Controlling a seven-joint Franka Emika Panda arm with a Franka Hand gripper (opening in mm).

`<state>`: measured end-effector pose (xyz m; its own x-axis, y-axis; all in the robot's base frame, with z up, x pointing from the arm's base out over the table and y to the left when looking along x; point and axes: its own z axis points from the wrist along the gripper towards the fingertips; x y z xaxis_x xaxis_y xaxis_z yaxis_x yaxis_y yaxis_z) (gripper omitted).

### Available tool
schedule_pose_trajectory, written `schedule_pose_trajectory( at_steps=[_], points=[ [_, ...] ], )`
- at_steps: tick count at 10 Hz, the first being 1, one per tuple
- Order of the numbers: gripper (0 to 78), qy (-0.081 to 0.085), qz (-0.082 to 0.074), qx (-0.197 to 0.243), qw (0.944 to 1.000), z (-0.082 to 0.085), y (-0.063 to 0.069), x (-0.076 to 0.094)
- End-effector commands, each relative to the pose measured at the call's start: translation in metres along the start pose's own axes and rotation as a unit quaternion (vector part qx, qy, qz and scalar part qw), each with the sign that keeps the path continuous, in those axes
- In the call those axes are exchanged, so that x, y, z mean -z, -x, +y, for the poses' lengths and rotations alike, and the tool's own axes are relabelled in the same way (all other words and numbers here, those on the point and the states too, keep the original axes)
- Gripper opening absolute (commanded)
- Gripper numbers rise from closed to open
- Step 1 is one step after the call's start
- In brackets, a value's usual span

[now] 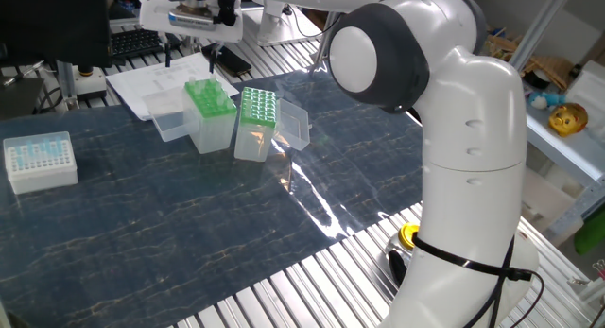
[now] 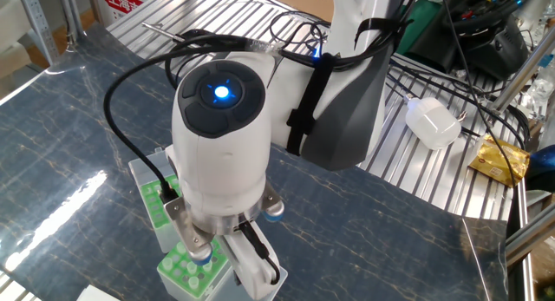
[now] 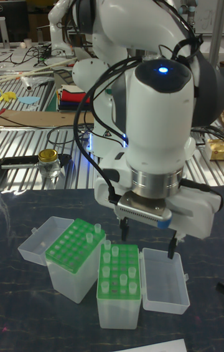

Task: Transfer all large pipette tips from one holder to another

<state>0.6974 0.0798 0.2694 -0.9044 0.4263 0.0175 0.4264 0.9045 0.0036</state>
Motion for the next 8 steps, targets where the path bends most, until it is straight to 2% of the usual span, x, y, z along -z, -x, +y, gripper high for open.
schedule_pose_trajectory(
  at_steps=[1,4,8],
  points=[
    [77.4,0.015,0.002,0.026,0.9995,-0.012,0.012,-0.017],
    [77.4,0.017,0.001,0.029,0.9994,-0.012,0.013,-0.019],
    [77.4,0.025,-0.004,0.034,0.9991,-0.01,0.013,-0.031]
  ],
)
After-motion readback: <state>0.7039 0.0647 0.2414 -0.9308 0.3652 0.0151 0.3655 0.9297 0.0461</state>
